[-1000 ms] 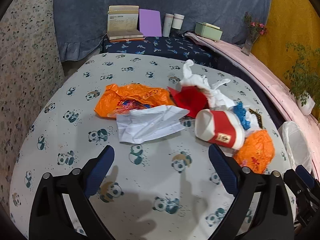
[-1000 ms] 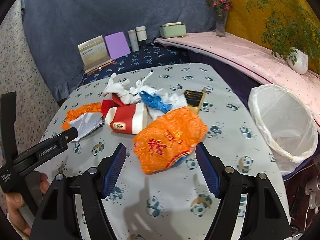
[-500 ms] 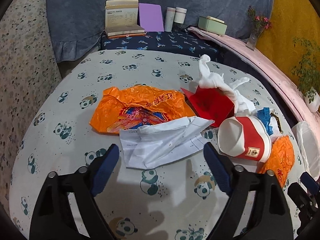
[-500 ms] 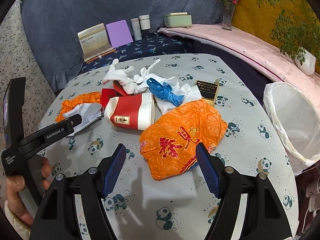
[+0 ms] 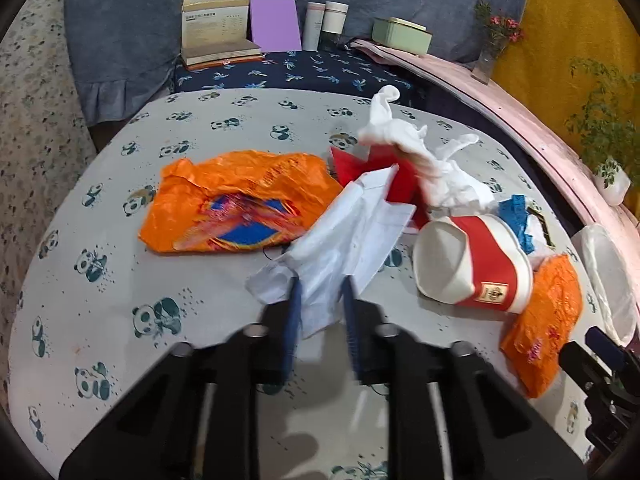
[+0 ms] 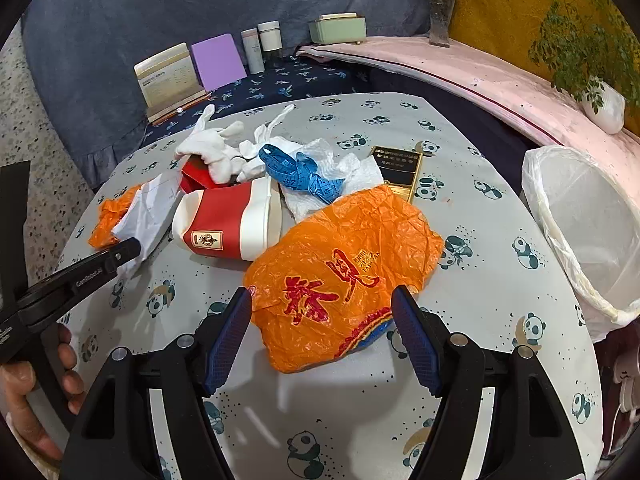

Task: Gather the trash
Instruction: 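Grasp the white paper with the left gripper while the right grasps the orange bag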

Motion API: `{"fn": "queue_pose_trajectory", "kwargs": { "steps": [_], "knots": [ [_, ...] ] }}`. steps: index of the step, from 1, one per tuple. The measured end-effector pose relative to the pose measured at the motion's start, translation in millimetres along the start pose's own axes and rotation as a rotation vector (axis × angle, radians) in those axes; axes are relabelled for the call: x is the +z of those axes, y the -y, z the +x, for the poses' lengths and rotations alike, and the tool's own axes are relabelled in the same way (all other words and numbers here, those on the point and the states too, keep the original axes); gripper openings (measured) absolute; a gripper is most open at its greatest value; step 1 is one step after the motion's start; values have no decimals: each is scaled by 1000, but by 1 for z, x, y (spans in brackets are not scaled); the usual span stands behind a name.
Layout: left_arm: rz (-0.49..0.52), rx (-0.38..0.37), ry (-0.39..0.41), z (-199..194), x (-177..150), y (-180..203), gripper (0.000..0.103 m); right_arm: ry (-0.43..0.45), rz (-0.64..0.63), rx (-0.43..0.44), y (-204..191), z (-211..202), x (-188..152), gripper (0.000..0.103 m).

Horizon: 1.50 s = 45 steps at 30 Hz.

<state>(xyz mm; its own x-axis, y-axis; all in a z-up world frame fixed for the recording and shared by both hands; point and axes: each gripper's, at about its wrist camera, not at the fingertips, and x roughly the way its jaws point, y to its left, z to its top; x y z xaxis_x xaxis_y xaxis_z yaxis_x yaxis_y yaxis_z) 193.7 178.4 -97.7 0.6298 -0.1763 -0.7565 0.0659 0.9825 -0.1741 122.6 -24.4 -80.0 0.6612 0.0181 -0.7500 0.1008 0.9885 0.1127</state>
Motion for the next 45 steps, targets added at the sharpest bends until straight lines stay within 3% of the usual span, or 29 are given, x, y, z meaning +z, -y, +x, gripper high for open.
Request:
{"fn": "queue_pose_trajectory", "kwargs": {
  "steps": [15, 16, 18, 20, 25, 29, 31, 33, 34, 36, 45],
  "knots": [
    [-15, -123, -23, -38, -24, 4, 4, 10, 55, -3, 22, -11, -5, 69],
    [-14, -116, -20, -40, -25, 4, 13, 9, 56, -3, 23, -10, -5, 69],
    [-9, -86, 0, -43, -26, 3, 56, 6, 59, -1, 24, -9, -5, 69],
    [-13, -51, 31, -47, -27, 2, 75, 4, 60, -1, 25, -8, -6, 69],
    [22, -32, 47, -37, -12, 4, 88, -1, 71, -5, 29, -4, -5, 69],
    [79, 10, 27, -15, -4, 14, 88, -9, 86, -7, 35, 2, -3, 74],
    [81, -1, 3, -8, -4, 15, 79, -12, 96, -4, 38, 6, -3, 76],
    [87, -36, -39, 0, -5, 18, 54, -20, 99, -8, 41, 11, -2, 77],
    [88, -43, -53, 2, -7, 19, 50, -25, 101, -8, 41, 13, -2, 77],
    [86, -66, -73, 5, -11, 20, 31, -37, 108, -2, 43, 19, -2, 77],
    [66, -87, -58, -13, -26, 29, 27, -52, 142, 47, 46, 33, -4, 73]
  ]
}}
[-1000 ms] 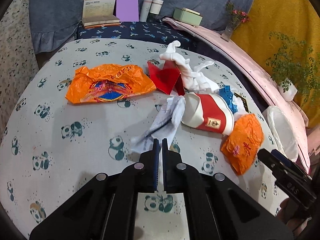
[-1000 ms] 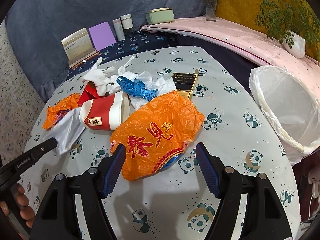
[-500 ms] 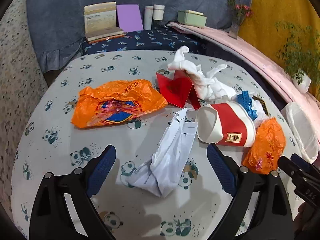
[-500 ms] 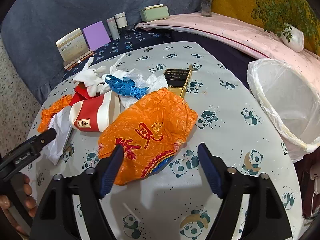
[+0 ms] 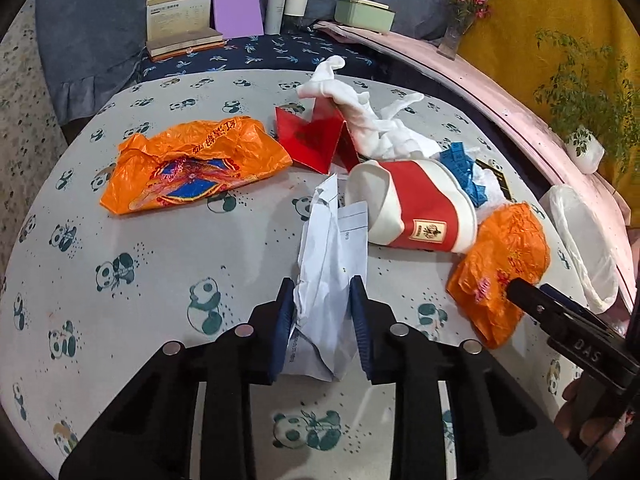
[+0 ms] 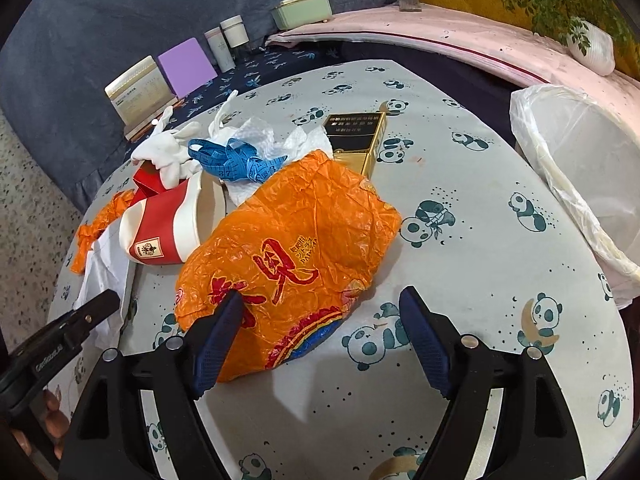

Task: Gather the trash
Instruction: 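Grasp the white paper with the left gripper while the right grasps the orange bag, then carry paper and orange bag to the wastebasket and release both inside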

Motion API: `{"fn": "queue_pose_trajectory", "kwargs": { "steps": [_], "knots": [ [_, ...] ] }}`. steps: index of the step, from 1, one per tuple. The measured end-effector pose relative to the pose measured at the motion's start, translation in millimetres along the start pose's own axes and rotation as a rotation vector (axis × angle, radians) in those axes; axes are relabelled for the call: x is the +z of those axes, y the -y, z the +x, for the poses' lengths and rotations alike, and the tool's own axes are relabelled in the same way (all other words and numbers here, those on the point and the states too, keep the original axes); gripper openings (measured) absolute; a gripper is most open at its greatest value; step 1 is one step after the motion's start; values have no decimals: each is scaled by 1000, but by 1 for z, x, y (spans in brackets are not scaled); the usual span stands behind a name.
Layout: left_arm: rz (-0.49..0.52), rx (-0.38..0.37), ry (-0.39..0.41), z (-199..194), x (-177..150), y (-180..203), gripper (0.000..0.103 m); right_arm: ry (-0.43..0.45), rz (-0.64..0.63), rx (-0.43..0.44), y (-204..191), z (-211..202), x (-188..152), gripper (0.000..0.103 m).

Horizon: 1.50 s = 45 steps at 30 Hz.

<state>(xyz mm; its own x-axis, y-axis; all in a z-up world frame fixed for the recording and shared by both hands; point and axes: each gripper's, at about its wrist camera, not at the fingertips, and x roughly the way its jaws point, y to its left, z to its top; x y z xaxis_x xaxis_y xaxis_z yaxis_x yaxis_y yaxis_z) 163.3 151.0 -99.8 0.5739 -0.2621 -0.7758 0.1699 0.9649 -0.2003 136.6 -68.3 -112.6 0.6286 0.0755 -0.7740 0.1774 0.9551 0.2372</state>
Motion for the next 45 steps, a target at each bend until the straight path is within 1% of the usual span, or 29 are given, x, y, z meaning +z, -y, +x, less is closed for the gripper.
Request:
{"fn": "queue_pose_trajectory", "kwargs": {
  "steps": [1, 2, 3, 4, 5, 6, 7, 8, 13, 17, 24, 27, 36, 45],
  "knots": [
    [-5, -4, -1, -1, -1, 0, 27, 1, -5, 7, -1, 1, 0, 70],
    [-11, -7, -4, -2, -3, 1, 27, 1, -15, 12, -3, 2, 0, 61],
    [-15, -8, -5, -3, -5, 1, 27, 1, -23, 10, -4, 2, 0, 50],
    [-18, -9, -6, -4, -6, 3, 27, -1, -33, 3, -6, 2, 0, 43],
    [-21, -9, -8, -6, -7, 3, 27, -5, -39, 2, -7, 2, 0, 30],
    [-25, -7, -10, -8, -9, 4, 27, -6, -42, 6, -8, 1, 0, 21],
    [-28, -4, -9, -9, -10, 5, 27, -6, -42, 12, -9, -1, -1, 17],
    [-31, -1, -7, -13, -12, 5, 27, -4, -44, 13, -9, -3, -2, 8],
    [-37, 11, 8, -26, -15, 7, 27, 31, -36, 26, -7, -20, -4, 7],
    [-44, 13, 30, -40, -16, 10, 27, 80, -31, 33, -5, -42, -4, 7],
    [-34, -4, 72, -69, -17, 24, 27, 173, -25, 40, 0, -85, 5, 7],
    [-15, -13, 91, -80, -14, 35, 27, 207, -15, 49, 5, -103, 6, 7],
    [70, -64, 127, -99, -5, 89, 27, 278, 17, 47, 29, -140, 6, 7],
    [177, -115, 129, -96, 0, 158, 27, 344, 72, 7, 76, -167, 12, 7]
  ]
}}
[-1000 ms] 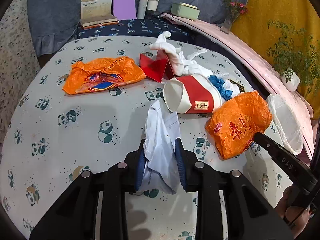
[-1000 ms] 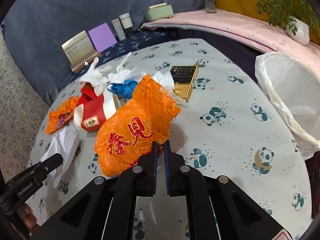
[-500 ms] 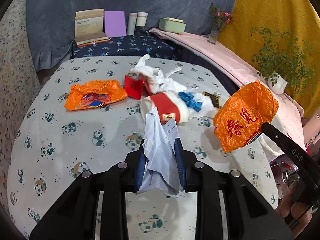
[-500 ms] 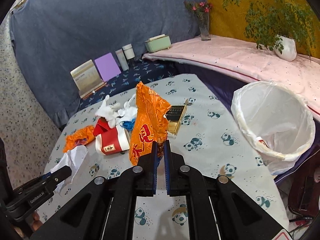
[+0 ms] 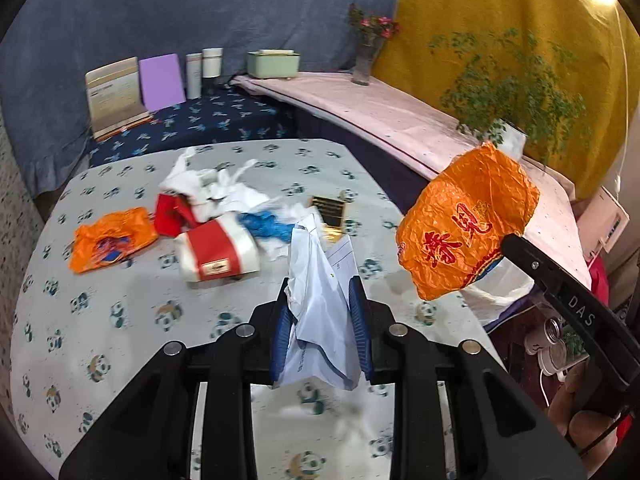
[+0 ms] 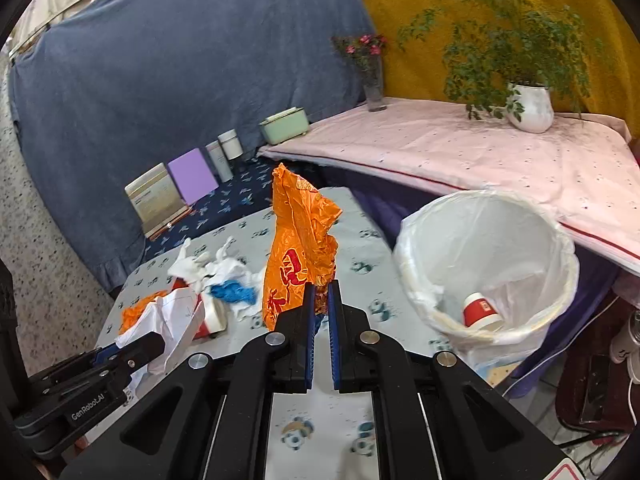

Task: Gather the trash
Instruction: 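Carry paper and orange bag to the wastebasket and release both inside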

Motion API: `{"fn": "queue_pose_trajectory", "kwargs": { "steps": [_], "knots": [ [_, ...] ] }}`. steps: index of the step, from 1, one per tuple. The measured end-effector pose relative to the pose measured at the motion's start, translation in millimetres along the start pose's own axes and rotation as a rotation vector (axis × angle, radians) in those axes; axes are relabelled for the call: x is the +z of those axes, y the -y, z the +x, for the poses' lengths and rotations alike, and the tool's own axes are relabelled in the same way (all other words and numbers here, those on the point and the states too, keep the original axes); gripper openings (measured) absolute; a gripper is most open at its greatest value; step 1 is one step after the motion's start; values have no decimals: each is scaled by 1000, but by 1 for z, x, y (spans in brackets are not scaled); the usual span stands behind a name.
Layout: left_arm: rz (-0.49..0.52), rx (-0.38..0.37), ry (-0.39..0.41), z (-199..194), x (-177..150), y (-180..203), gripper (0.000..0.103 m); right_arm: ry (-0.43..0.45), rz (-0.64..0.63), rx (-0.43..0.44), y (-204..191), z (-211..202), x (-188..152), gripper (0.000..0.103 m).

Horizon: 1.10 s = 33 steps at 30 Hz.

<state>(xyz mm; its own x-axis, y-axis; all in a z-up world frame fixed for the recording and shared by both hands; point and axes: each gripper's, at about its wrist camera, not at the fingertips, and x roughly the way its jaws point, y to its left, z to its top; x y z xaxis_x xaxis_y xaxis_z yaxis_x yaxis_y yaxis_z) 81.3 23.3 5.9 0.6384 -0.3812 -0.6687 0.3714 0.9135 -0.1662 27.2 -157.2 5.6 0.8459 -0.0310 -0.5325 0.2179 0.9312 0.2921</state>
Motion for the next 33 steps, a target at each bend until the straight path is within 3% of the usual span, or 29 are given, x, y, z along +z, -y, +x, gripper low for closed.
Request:
{"fn": "queue_pose_trajectory", "kwargs": {
  "steps": [21, 33],
  "knots": [
    [234, -136, -68, 76, 25, 153, 27, 48, 133, -158, 136, -2, 24, 7],
    [251, -235, -105, 128, 38, 194, 27, 14, 187, -233, 189, 25, 23, 7]
  ]
}}
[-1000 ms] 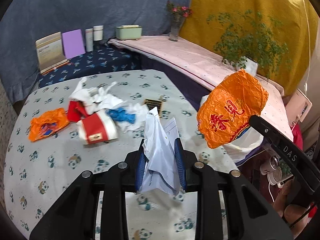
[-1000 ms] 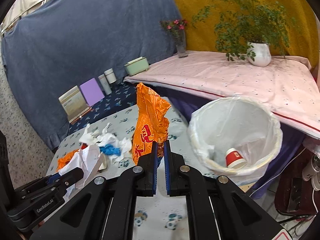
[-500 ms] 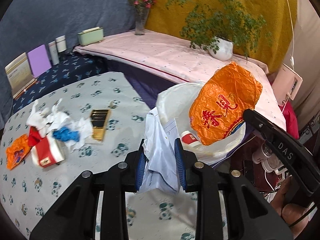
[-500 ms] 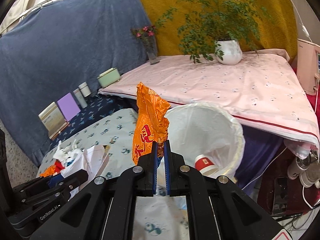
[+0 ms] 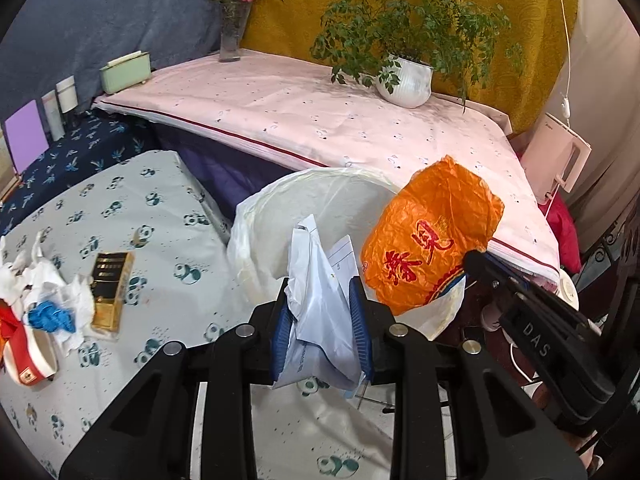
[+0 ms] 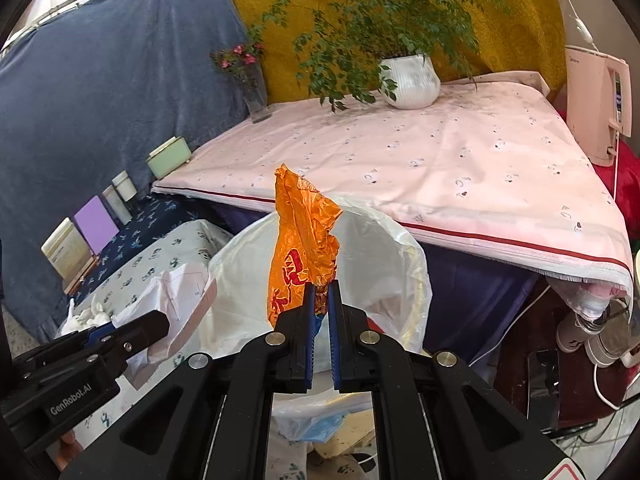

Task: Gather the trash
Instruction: 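Carry paper and orange bag to the wastebasket and release both inside, then withdraw both tools from the wastebasket back over the table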

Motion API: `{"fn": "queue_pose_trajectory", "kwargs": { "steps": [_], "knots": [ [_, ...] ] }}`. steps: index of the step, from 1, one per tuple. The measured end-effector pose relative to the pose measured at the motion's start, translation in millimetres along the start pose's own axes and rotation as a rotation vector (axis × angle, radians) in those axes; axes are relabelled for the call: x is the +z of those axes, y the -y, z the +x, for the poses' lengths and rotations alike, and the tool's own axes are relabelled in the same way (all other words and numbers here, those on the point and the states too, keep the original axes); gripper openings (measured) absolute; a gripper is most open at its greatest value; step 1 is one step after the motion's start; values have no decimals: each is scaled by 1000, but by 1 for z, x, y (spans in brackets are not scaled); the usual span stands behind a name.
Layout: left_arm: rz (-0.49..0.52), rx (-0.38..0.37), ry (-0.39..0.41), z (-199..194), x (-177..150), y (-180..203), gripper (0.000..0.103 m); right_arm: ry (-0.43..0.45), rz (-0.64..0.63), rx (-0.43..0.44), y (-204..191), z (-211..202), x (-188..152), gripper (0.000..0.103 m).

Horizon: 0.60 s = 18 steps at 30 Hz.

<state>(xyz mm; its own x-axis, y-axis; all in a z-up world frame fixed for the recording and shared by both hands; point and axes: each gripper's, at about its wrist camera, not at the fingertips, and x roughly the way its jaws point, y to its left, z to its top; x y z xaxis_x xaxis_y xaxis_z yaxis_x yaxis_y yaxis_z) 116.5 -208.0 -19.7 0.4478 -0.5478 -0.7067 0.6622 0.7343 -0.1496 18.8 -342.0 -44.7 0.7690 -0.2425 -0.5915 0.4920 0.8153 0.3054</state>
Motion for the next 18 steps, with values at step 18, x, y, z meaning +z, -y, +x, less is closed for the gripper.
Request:
{"fn": "queue_pose_trajectory", "kwargs": {
  "steps": [18],
  "knots": [
    [-22, 40, 23, 24, 7, -6, 63, 2, 3, -24, 6, 18, 2, 29]
  ]
}}
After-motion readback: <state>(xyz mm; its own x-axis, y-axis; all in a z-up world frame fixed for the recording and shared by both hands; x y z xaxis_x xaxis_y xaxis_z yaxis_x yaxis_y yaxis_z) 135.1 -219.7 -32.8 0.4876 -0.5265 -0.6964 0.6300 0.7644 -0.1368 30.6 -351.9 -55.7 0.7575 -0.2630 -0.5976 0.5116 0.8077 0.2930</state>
